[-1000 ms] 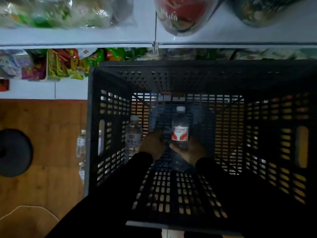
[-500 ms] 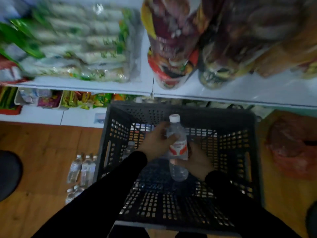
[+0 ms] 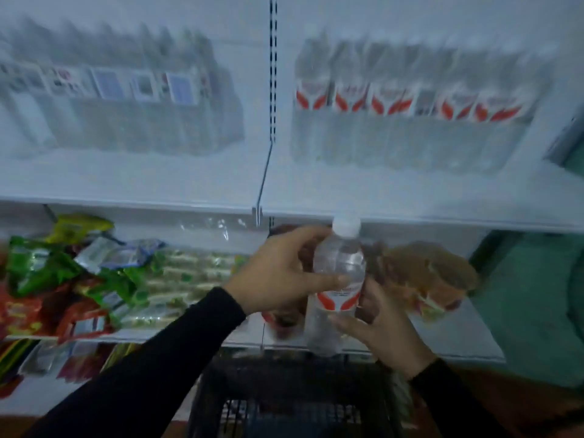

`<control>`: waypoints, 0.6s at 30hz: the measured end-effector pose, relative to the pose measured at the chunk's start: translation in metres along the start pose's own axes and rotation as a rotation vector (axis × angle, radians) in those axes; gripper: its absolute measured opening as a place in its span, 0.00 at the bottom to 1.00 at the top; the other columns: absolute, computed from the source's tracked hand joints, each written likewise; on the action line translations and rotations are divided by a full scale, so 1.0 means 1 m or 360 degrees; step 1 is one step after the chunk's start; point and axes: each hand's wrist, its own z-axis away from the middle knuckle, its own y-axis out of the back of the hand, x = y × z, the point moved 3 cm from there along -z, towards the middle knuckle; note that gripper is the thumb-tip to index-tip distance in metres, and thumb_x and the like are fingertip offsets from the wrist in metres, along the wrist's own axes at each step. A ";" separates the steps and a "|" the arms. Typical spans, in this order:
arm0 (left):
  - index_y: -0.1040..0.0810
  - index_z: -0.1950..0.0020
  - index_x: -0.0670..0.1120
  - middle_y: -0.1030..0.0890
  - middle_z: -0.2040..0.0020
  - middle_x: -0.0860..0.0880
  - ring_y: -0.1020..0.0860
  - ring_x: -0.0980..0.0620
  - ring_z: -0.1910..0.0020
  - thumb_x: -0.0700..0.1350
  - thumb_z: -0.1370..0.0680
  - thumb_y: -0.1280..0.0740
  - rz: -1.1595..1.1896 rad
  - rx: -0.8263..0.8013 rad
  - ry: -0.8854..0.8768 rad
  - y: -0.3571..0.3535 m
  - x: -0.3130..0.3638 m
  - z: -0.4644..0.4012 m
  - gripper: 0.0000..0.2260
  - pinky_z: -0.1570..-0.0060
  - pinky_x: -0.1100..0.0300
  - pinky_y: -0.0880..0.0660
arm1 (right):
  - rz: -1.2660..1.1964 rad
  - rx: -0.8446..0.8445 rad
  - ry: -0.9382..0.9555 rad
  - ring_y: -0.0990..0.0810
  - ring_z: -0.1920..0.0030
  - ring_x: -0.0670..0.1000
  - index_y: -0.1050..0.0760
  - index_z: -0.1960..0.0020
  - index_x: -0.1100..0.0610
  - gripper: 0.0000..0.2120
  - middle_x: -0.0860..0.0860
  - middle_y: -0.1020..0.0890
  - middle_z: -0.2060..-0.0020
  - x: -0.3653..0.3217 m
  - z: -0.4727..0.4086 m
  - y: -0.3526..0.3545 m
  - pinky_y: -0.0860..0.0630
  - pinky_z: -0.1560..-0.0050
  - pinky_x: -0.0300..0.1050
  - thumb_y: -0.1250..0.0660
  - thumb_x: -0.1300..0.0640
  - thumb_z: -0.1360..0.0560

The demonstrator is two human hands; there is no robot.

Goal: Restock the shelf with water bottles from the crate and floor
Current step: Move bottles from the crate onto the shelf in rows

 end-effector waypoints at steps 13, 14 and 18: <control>0.28 0.29 0.52 0.21 0.39 0.52 0.24 0.56 0.43 0.59 0.21 0.38 -0.0679 0.0454 0.0133 0.120 0.048 -0.063 0.22 0.43 0.61 0.32 | 0.0200 0.0729 0.0655 0.23 0.48 0.31 0.31 0.36 0.47 0.28 0.34 0.22 0.47 -0.175 -0.072 0.053 0.29 0.52 0.24 0.22 0.50 0.31; 0.30 0.28 0.51 0.23 0.35 0.49 0.25 0.52 0.39 0.59 0.20 0.39 -0.0805 0.0413 0.0249 0.127 0.030 -0.063 0.23 0.40 0.59 0.32 | 0.0224 0.0774 0.0654 0.23 0.46 0.34 0.31 0.36 0.46 0.28 0.36 0.22 0.47 -0.178 -0.079 0.053 0.28 0.49 0.27 0.22 0.48 0.31; 0.28 0.31 0.48 0.26 0.32 0.43 0.28 0.43 0.36 0.62 0.21 0.42 -0.1240 0.0302 0.0627 0.160 -0.037 -0.054 0.25 0.39 0.52 0.31 | 0.0251 0.0880 0.0626 0.23 0.46 0.42 0.30 0.42 0.43 0.24 0.38 0.21 0.48 -0.175 -0.105 0.051 0.26 0.41 0.40 0.22 0.48 0.31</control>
